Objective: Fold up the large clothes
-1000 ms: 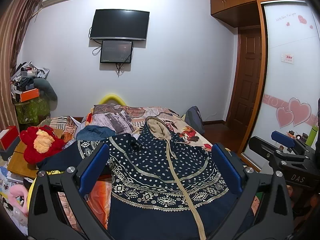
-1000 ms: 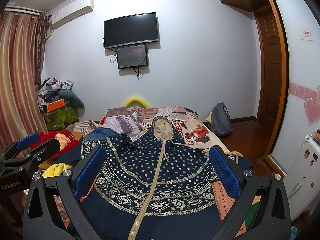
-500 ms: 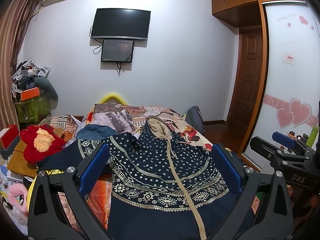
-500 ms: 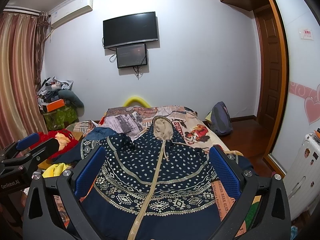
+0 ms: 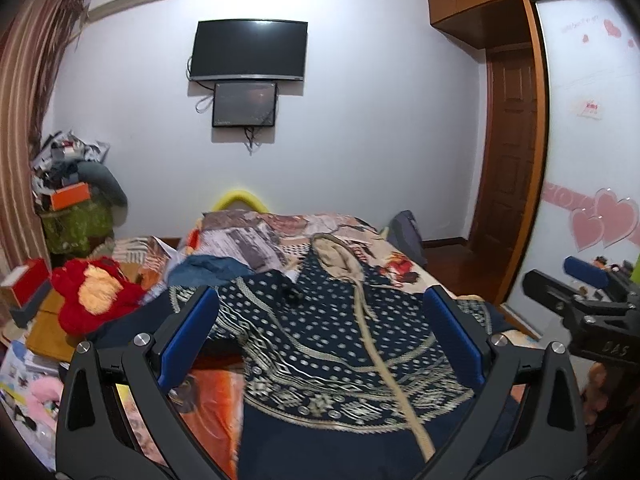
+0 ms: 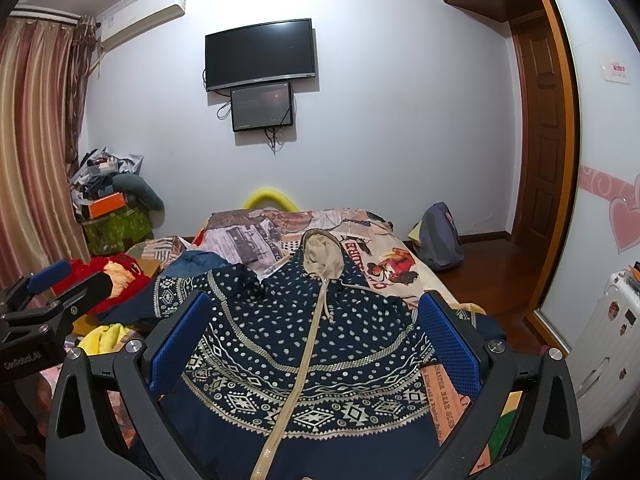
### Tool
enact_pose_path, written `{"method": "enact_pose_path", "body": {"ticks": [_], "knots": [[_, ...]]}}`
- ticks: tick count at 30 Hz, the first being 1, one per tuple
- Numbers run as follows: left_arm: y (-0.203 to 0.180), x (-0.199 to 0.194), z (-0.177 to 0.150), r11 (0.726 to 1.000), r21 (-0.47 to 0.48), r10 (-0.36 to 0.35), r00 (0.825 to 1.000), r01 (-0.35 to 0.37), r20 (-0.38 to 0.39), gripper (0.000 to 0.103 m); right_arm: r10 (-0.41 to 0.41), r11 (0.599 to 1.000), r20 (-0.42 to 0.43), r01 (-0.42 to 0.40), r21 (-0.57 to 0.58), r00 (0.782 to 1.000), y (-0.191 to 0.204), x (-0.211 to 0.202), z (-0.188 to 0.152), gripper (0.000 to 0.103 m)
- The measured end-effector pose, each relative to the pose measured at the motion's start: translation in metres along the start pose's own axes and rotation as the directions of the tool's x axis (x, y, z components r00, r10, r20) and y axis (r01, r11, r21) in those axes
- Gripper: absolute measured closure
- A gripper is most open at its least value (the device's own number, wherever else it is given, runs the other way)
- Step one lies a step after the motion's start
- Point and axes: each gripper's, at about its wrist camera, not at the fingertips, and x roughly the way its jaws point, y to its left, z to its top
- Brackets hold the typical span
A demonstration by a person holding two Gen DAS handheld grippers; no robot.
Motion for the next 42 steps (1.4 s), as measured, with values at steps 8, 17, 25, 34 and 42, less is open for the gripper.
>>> {"method": "enact_pose_path", "body": {"ticks": [8,17,25,34,42], "knots": [[0.048,0.043,0.01,0.996,-0.025,0.082,0.996,-0.083,-0.038,0.0,-0.003,0.999,-0.001,0.003,-0.054,1.0,0.008,0.031,0.007,0.0],[0.15,0.102,0.005,0.974,-0.139,0.159,0.974,-0.181,-0.159,0.0,0.023,0.994,-0.126,-0.036,-0.103,0.992,0.021,0.109,0.009,0.0],[0.257,0.163,-0.03,0.932,-0.231,0.187,0.914,-0.281,-0.359,0.0,0.076,0.994,-0.355,-0.101,-0.051,0.932,0.017,0.2,-0.008,0.0],[0.345,0.203,-0.107,0.841,-0.46,-0.009,0.841,-0.287,-0.541,0.0,-0.005,0.999,-0.567,-0.025,-0.045,0.824,0.007,0.283,-0.041,0.002],[0.401,0.221,-0.149,0.728,-0.595,-0.063,0.831,-0.34,-0.552,0.0,0.087,0.996,-0.654,-0.073,0.048,0.751,0.009,0.303,-0.055,0.001]]}}
